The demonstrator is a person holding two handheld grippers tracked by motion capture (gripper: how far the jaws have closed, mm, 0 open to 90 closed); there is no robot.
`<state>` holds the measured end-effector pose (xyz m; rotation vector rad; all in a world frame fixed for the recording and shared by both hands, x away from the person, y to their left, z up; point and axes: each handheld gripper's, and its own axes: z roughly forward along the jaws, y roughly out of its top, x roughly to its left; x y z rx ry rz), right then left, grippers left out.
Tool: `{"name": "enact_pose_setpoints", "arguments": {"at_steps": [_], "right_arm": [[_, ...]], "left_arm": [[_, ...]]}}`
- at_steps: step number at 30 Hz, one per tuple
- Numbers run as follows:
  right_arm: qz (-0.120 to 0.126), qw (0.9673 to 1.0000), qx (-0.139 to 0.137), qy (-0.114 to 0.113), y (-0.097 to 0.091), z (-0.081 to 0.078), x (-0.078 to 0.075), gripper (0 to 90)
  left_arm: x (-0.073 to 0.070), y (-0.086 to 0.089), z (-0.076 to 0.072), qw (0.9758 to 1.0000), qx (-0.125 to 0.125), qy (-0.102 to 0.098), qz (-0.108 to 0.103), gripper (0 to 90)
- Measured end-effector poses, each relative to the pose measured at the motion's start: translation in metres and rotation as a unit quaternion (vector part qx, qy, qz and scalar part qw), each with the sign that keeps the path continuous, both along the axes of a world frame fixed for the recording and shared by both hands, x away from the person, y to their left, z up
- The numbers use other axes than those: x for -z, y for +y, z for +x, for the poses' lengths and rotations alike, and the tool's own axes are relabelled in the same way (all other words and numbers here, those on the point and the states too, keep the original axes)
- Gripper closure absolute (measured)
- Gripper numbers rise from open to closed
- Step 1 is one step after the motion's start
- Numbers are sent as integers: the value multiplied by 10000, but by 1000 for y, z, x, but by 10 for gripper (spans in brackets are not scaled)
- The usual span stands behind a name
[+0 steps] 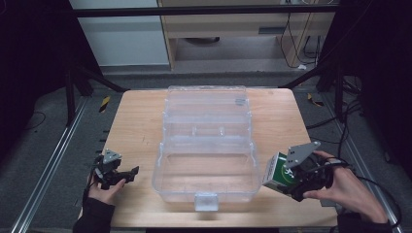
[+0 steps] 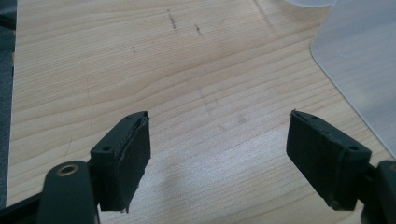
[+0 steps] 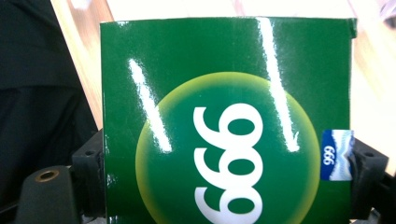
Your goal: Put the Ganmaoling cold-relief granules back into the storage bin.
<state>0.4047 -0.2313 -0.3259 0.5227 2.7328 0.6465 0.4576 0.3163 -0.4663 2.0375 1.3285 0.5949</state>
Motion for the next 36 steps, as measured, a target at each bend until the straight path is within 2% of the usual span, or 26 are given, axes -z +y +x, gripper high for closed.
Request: {"name": "enact_pose_setpoints", "arguments": {"at_steps": [6, 20, 27, 29, 36], "right_arm": [[-50, 9999, -130, -76, 15, 7, -12, 158], [-4, 9987, -494, -149, 58, 28, -22, 158], [33, 9979, -621, -183, 73, 35, -20, 157], [138, 9978, -631, -149, 79, 39, -17, 157], [118, 9975, -683, -98, 90, 45, -9, 156]], "left_arm": [[0, 0, 0, 10000, -4, -4, -5, 213], [0, 0, 1, 10000, 0, 5, -10, 213], [0, 0, 1, 10000, -2, -1, -14, 213], [0, 0, 1, 10000, 5, 6, -15, 214], [0, 0, 1, 10000, 2, 12, -6, 214]]}}
